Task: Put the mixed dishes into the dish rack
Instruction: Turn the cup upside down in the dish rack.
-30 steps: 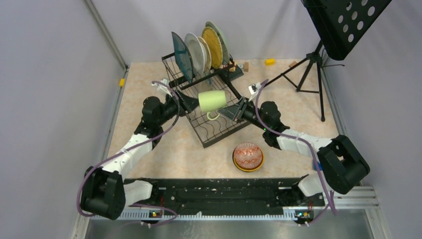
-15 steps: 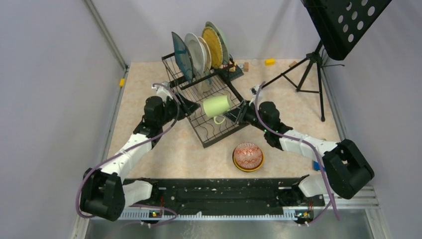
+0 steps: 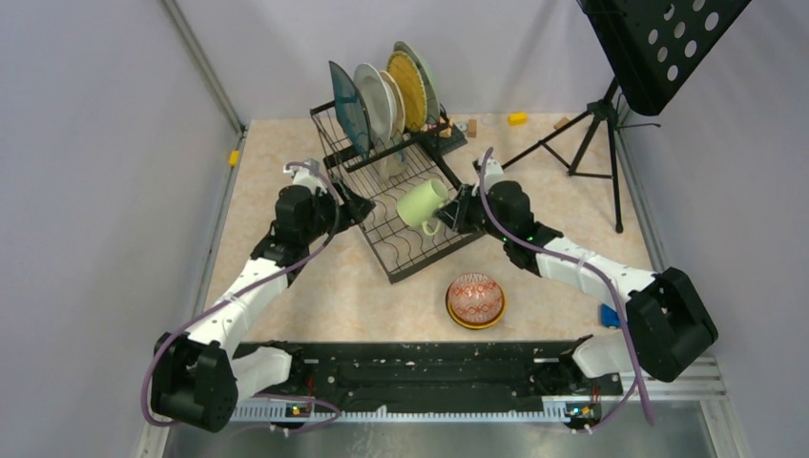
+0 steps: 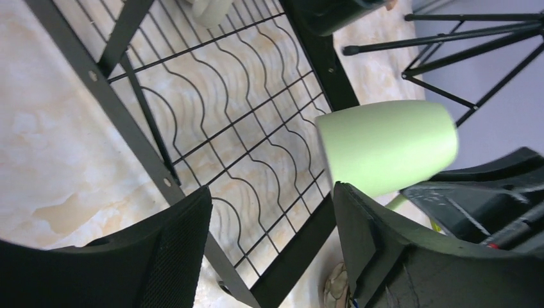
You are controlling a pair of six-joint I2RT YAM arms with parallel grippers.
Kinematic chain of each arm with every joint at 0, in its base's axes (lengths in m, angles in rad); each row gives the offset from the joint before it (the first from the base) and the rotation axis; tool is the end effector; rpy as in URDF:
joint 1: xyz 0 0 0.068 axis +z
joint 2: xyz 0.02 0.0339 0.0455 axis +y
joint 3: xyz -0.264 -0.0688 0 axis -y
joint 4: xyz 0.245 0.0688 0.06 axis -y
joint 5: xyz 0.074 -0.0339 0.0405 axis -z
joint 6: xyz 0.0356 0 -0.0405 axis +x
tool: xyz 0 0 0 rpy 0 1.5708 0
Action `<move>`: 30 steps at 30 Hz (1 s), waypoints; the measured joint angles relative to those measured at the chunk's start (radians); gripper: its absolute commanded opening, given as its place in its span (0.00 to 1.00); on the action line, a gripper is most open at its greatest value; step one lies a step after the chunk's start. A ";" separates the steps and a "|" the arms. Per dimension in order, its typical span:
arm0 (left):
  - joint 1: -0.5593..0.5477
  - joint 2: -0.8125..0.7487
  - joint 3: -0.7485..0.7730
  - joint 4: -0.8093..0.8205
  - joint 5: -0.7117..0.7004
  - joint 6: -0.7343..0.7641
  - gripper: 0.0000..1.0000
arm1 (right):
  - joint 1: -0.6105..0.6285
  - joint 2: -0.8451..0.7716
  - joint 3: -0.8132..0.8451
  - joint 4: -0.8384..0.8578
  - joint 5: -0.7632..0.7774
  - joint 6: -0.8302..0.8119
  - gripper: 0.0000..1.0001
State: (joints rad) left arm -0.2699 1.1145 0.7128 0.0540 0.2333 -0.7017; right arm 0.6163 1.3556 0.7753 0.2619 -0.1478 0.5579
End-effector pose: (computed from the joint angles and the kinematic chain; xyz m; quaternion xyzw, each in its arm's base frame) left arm 0.2433 -0.0759 0.2729 -0.1089 0.8086 -0.3505 0.4598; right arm 0.2460 0.1807 0.2531 -0.0668 0.8064 0.3736 0.4535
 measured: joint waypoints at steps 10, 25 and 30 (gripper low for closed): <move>0.000 -0.050 0.000 -0.062 -0.108 -0.006 0.89 | 0.063 0.073 0.190 -0.146 0.121 -0.171 0.00; 0.000 -0.074 -0.002 -0.064 -0.145 -0.010 0.90 | 0.195 0.248 0.373 -0.350 0.303 -0.361 0.00; 0.000 -0.080 -0.002 -0.062 -0.141 -0.009 0.90 | 0.216 0.318 0.446 -0.404 0.331 -0.384 0.00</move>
State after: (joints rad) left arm -0.2695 1.0340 0.7105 -0.0082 0.0925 -0.7109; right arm 0.8326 1.6733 1.2213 -0.1425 0.1833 0.1738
